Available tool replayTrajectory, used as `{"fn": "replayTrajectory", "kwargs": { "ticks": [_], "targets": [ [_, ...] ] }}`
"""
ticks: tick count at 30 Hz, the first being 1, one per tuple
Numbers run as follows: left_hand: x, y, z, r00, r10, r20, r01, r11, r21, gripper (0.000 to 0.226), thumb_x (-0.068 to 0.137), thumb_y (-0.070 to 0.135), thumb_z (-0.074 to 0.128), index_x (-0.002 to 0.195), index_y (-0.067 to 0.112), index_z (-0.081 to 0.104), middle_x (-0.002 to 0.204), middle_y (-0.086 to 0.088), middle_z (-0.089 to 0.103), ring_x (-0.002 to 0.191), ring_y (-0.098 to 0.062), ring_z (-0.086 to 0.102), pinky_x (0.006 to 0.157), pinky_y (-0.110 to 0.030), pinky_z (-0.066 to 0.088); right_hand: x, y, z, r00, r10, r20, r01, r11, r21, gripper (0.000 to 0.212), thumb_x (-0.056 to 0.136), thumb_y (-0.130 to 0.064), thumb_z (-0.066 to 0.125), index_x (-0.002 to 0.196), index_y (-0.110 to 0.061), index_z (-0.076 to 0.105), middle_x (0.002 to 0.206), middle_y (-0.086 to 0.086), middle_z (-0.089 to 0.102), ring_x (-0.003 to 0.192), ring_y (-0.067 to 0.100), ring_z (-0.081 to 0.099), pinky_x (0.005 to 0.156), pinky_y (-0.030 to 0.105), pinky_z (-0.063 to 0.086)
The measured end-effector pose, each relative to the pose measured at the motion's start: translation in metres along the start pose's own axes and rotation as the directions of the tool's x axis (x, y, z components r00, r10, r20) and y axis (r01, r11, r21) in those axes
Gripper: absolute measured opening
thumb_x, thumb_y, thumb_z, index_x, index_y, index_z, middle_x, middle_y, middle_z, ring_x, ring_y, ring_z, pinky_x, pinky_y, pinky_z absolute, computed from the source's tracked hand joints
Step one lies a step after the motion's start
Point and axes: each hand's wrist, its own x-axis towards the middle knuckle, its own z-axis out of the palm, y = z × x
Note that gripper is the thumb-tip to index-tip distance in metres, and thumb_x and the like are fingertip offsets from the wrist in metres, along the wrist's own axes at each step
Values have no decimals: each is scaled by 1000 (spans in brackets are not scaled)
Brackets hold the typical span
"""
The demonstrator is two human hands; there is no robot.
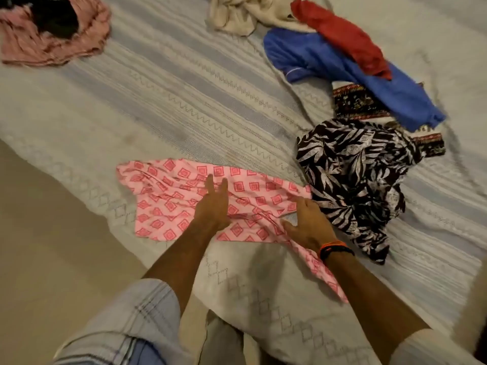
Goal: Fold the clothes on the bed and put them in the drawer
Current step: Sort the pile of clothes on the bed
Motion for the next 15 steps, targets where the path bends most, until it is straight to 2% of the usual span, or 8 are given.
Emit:
{"fn": "replayTrajectory", "kwargs": {
  "ticks": [2, 4, 7, 8, 10, 12, 13, 15],
  "targets": [
    [15, 3, 7, 999, 34, 24, -35, 998, 54, 122, 77, 37, 83, 156, 17, -8, 161, -20, -20, 131, -38, 48, 100, -45, 47, 13, 9, 1, 998, 29, -48, -28, 999, 16, 66, 89, -39, 64, 142, -11, 38, 143, 14, 44, 129, 31, 44, 105, 43, 42],
    [20, 6, 13, 999, 43, 29, -45, 997, 58, 112, 80, 44, 78, 156, 13, 2, 160, -24, 5, 127, -38, 50, 101, -47, 48, 20, 18, 0, 997, 52, -53, -52, 999, 4, 64, 87, -35, 65, 140, -8, 40, 140, 15, 46, 126, 32, 45, 104, 42, 42],
    [27, 10, 7, 999, 36, -2, -36, 999, -13, 64, 89, 37, 65, 140, 8, 41, 131, -21, 53, 111, -36, 59, 95, -44, 50, 36, 40, -8, 976, 107, -188, -104, 994, 25, 55, 85, -27, 64, 132, -4, 47, 132, 18, 51, 119, 34, 47, 99, 44, 44],
    [29, 11, 3, 997, 46, -60, -50, 996, -68, 45, 90, 33, 60, 126, 6, 54, 117, -17, 62, 103, -34, 62, 88, -41, 52, 41, 46, -12, 959, 140, -248, -141, 990, 13, 55, 84, -29, 64, 130, -4, 47, 131, 19, 51, 118, 35, 47, 98, 47, 45],
    [27, 19, -13, 981, 10, -192, -63, 961, -271, 22, 93, 24, 55, 100, 6, 65, 91, -7, 68, 82, -25, 64, 72, -32, 50, 51, 62, -21, 918, 217, -332, -244, 969, -44, 68, 82, -40, 67, 134, -4, 43, 140, 22, 43, 126, 38, 41, 103, 54, 40],
    [23, 32, -33, 964, -62, -260, -77, 868, -491, 14, 96, 19, 54, 88, 11, 63, 76, 2, 61, 66, -13, 56, 57, -23, 39, 61, 75, -29, 893, 319, -318, -352, 935, -50, 90, 80, -52, 70, 148, -8, 30, 155, 25, 24, 140, 45, 25, 112, 63, 27],
    [22, 40, -41, 963, -96, -251, -76, 800, -596, 15, 97, 18, 52, 88, 14, 63, 73, 4, 59, 64, -9, 53, 55, -21, 34, 67, 80, -34, 885, 373, -277, -393, 919, -17, 101, 78, -56, 71, 154, -13, 19, 160, 24, 11, 144, 47, 16, 113, 65, 20],
    [26, 53, -52, 970, -165, -178, -51, 579, -814, 22, 96, 10, 46, 82, 15, 62, 69, 5, 61, 63, -12, 52, 56, -23, 35, 81, 90, -41, 876, 455, -163, -437, 889, 136, 114, 75, -59, 75, 158, -25, 5, 162, 22, -9, 146, 51, 6, 113, 68, 18]
  ]
}}
